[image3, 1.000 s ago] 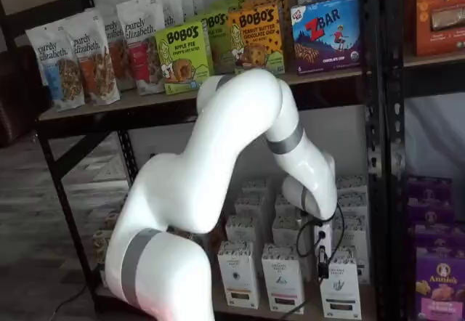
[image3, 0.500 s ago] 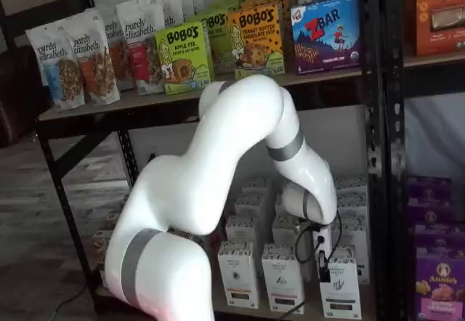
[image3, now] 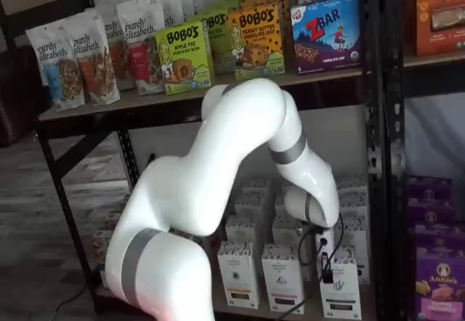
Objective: Pick up the white box with a green strip in the middle, on the bottom shelf, the sixth box from the left
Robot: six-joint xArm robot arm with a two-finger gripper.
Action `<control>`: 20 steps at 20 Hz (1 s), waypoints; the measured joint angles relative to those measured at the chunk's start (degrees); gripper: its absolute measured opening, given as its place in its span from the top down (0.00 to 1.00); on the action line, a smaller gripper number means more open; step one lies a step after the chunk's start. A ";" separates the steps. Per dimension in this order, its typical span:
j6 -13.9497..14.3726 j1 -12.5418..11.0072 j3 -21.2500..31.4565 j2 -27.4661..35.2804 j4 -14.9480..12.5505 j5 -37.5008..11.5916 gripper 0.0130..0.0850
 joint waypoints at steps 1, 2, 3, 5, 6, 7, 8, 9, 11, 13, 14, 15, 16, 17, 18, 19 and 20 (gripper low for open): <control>0.02 -0.04 -0.13 0.05 -0.05 0.20 0.17; 0.19 -0.06 -0.29 0.11 -0.25 0.42 0.22; 0.19 -0.06 -0.34 0.14 -0.26 0.45 0.22; 0.08 -0.03 -0.49 0.18 -0.08 0.58 0.22; -0.52 0.06 -0.50 0.18 0.65 0.53 0.22; -0.80 0.11 -0.50 0.18 1.00 0.51 0.22; -0.82 0.14 -0.48 0.14 1.07 0.49 0.28; -0.73 0.15 -0.45 0.10 0.97 0.50 0.33; -0.42 0.14 -0.13 -0.09 0.61 0.39 0.39; -0.42 0.10 0.76 -0.58 0.57 -0.05 0.44; -0.28 0.07 1.07 -0.76 0.37 -0.16 0.44; 0.05 0.02 1.51 -0.99 -0.06 -0.40 0.44; 0.38 -0.05 2.34 -1.39 -0.52 -1.03 0.44; 0.53 -0.12 3.27 -1.91 -0.77 -1.44 0.44; 0.68 -0.17 4.46 -2.60 -1.00 -1.76 0.44; 1.37 -0.26 5.71 -3.38 -1.81 -1.90 0.44; 2.00 -0.33 7.16 -4.23 -2.57 -2.28 0.44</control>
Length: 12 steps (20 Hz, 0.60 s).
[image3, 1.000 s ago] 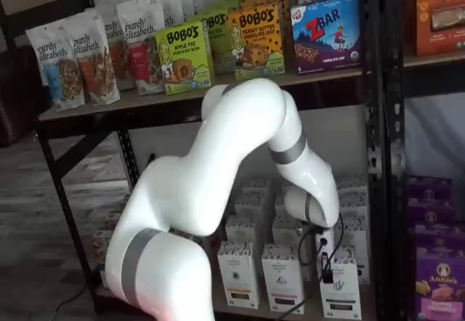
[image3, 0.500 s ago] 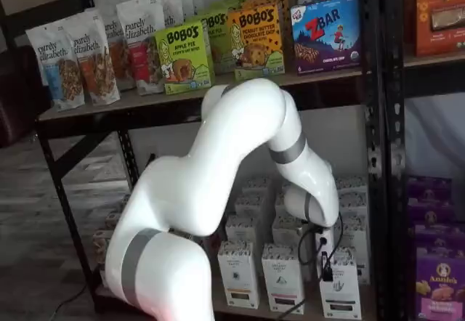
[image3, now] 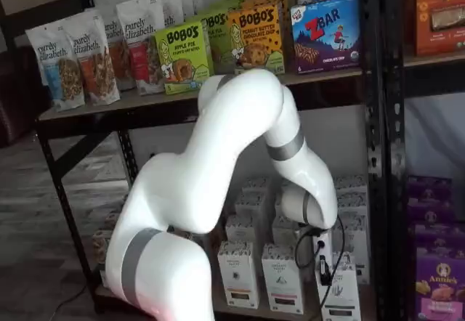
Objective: Pick up the white box with a green strip in the middle, on the bottom shelf, the sixth box from the left
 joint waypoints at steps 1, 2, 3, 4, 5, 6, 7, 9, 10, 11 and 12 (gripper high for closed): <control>0.70 -0.05 1.60 -0.91 -0.79 -0.39 0.44; 1.40 -0.05 3.34 -1.90 -1.53 -0.87 0.44; 2.28 -0.01 5.32 -2.94 -2.41 -1.65 0.44; 3.00 0.09 7.23 -3.96 -3.09 -2.40 0.44; 3.30 0.20 8.57 -4.69 -3.30 -2.94 0.44; 3.40 0.42 10.53 -5.81 -3.19 -3.60 0.44; 3.14 0.64 11.91 -6.64 -2.72 -4.05 0.44; 1.30 1.42 15.80 -9.19 -0.05 -5.05 0.44; 0.52 1.82 17.85 -10.57 1.15 -5.72 0.44; 0.32 2.08 19.51 -11.72 1.60 -6.32 0.44; -0.18 2.43 21.57 -13.18 2.44 -6.99 0.44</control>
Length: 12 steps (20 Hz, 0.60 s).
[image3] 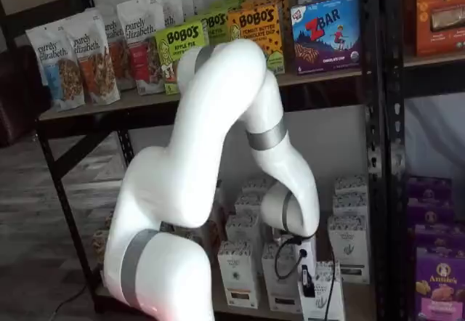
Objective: Pick up the white box with a green strip in the middle, on the bottom shelf, the sixth box from the left
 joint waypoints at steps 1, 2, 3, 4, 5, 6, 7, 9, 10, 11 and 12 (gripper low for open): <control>-0.64 0.40 2.13 -1.58 1.04 -0.62 0.44; -1.30 0.84 4.37 -3.27 2.13 -1.20 0.44; -2.06 1.32 6.50 -4.98 3.39 -1.55 0.44; -2.45 1.79 8.52 -6.64 4.24 -1.96 0.44; -2.57 2.25 10.55 -8.34 4.82 -2.38 0.44; -2.24 2.71 12.66 -10.21 4.94 -2.68 0.44; -1.20 3.00 14.50 -11.89 4.22 -2.93 0.44; 0.20 3.72 17.57 -14.91 3.50 -3.10 0.44; 1.34 4.01 18.96 -16.37 2.65 -3.09 0.44; 2.33 4.29 20.19 -17.63 1.92 -3.09 0.44; 2.53 4.62 21.10 -18.68 2.04 -2.92 0.44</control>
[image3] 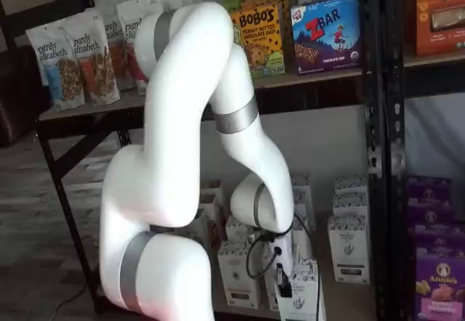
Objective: Pick up the white box with a green strip in the middle, on the bottom shelf, the sixth box from the left
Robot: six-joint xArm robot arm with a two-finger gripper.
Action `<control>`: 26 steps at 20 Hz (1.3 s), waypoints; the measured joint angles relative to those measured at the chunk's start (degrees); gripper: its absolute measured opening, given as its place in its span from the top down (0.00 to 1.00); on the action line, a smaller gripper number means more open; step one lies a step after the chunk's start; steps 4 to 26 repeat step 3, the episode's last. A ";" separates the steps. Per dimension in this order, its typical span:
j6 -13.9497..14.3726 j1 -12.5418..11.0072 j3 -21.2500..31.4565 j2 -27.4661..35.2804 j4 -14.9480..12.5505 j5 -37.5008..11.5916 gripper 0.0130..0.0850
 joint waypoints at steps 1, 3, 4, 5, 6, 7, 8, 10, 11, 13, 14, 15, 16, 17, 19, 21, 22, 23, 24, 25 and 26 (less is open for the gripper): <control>-0.21 0.44 0.98 -1.07 0.66 0.11 0.44; -0.24 1.12 2.87 -2.99 1.39 -0.02 0.44; -0.24 1.12 2.87 -2.99 1.39 -0.02 0.44; -0.24 1.12 2.87 -2.99 1.39 -0.02 0.44; -0.24 1.12 2.87 -2.99 1.39 -0.02 0.44; -0.24 1.12 2.87 -2.99 1.39 -0.02 0.44; -0.24 1.12 2.87 -2.99 1.39 -0.02 0.44; -0.24 1.12 2.87 -2.99 1.39 -0.02 0.44; -0.24 1.12 2.87 -2.99 1.39 -0.02 0.44; -0.24 1.12 2.87 -2.99 1.39 -0.02 0.44; -0.24 1.12 2.87 -2.99 1.39 -0.02 0.44; -0.24 1.12 2.87 -2.99 1.39 -0.02 0.44; -0.24 1.12 2.87 -2.99 1.39 -0.02 0.44; -0.24 1.12 2.87 -2.99 1.39 -0.02 0.44; -0.24 1.12 2.87 -2.99 1.39 -0.02 0.44; -0.24 1.12 2.87 -2.99 1.39 -0.02 0.44; -0.24 1.12 2.87 -2.99 1.39 -0.02 0.44; -0.24 1.12 2.87 -2.99 1.39 -0.02 0.44; -0.24 1.12 2.87 -2.99 1.39 -0.02 0.44; -0.24 1.12 2.87 -2.99 1.39 -0.02 0.44; -0.24 1.12 2.87 -2.99 1.39 -0.02 0.44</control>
